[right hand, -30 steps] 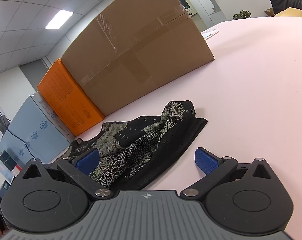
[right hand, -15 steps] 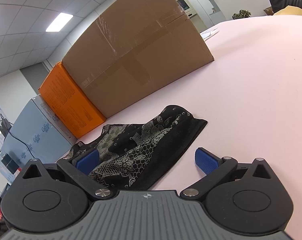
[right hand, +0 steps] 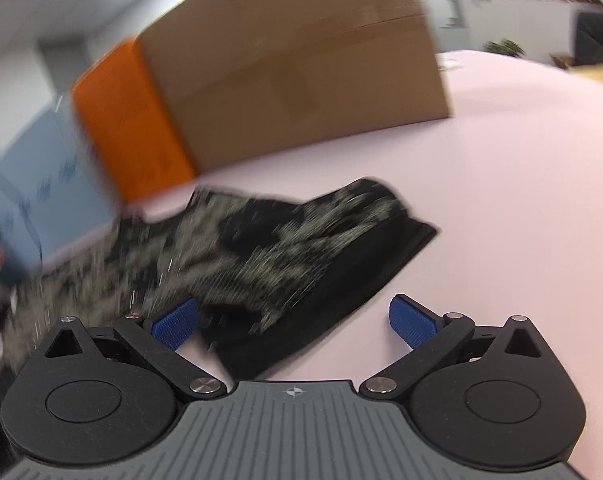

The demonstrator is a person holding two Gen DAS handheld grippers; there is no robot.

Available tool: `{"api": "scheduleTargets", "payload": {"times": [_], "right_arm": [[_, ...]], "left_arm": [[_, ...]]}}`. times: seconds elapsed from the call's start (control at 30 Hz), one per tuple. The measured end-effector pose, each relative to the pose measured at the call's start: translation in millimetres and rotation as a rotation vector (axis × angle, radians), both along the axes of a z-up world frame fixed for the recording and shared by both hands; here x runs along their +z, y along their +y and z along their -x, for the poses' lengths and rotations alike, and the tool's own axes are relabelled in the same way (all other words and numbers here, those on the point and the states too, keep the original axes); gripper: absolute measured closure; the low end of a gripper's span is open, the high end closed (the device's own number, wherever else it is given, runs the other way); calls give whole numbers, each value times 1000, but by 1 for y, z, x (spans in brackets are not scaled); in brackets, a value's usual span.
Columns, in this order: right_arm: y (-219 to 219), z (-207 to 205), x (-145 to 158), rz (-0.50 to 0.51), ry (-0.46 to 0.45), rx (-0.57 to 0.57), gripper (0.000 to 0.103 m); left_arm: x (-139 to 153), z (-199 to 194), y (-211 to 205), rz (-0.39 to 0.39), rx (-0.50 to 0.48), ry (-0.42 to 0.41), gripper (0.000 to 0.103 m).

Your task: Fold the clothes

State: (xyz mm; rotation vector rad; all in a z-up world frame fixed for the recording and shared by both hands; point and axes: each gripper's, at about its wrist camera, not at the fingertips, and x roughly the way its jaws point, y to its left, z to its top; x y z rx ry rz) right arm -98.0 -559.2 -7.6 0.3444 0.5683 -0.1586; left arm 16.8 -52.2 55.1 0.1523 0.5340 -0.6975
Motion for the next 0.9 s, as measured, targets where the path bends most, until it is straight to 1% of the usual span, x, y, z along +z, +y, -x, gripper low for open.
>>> {"api": "scheduleTargets", "payload": {"times": [0.03, 0.07, 0.1, 0.13, 0.17, 0.23, 0.27, 0.3, 0.37, 0.4, 0.43, 0.5, 0.53, 0.57, 0.63, 0.67, 0.73, 0.77, 0.8, 0.87, 0.9], "right_arm": [[11, -5, 0, 54, 29, 43, 1], [21, -11, -1, 104, 47, 82, 5], [30, -17, -3, 153, 62, 113, 15], [37, -23, -4, 192, 72, 137, 28], [38, -28, -2, 208, 72, 137, 55], [26, -34, 5, 219, 70, 98, 97], [18, -35, 10, 225, 63, 56, 95], [4, -33, 15, 235, 45, -29, 95], [-23, -27, 24, 246, 13, -197, 95], [-35, -21, 28, 233, 8, -278, 95], [-44, -15, 31, 217, 14, -329, 90], [-45, -5, 32, 184, 60, -309, 70], [-39, 0, 31, 178, 71, -277, 46], [-32, 7, 31, 176, 70, -249, 36], [-19, 20, 33, 172, 57, -196, 33], [-13, 26, 33, 156, 45, -166, 26], [-3, 35, 35, 79, 3, -89, 18], [2, 35, 37, 60, -8, -49, 18], [8, 33, 40, 64, -9, -14, 18], [22, 21, 52, 106, 2, 49, 18], [25, 13, 62, 120, 2, 82, 18]], "left_arm": [[-7, -1, -7, -5, -19, 11, 8], [-13, -2, -14, -6, -42, 14, 8], [-17, -2, -19, -1, -66, 17, 8], [-22, -3, -23, 14, -88, 23, 8], [-27, -5, -26, 37, -108, 41, 7], [-32, -13, -27, 67, -123, 102, 7], [-34, -17, -27, 81, -129, 134, 7], [-35, -20, -23, 111, -131, 157, 1], [-38, -24, -15, 173, -124, 194, 0], [-38, -25, -13, 186, -119, 201, 0], [-38, -25, -12, 196, -117, 205, 0], [-39, -25, -9, 215, -113, 214, 0], [-38, -24, -10, 215, -113, 214, 0], [-38, -23, -11, 209, -113, 213, 0], [-38, -21, -14, 189, -113, 205, 0], [-37, -20, -16, 175, -112, 199, 0], [-35, -18, -21, 139, -115, 185, 0], [-34, -17, -23, 121, -118, 179, 0], [-31, -17, -26, 104, -124, 174, 0], [-22, -20, -32, 73, -136, 159, 0], [-12, -22, -37, 55, -142, 149, 0]]}}
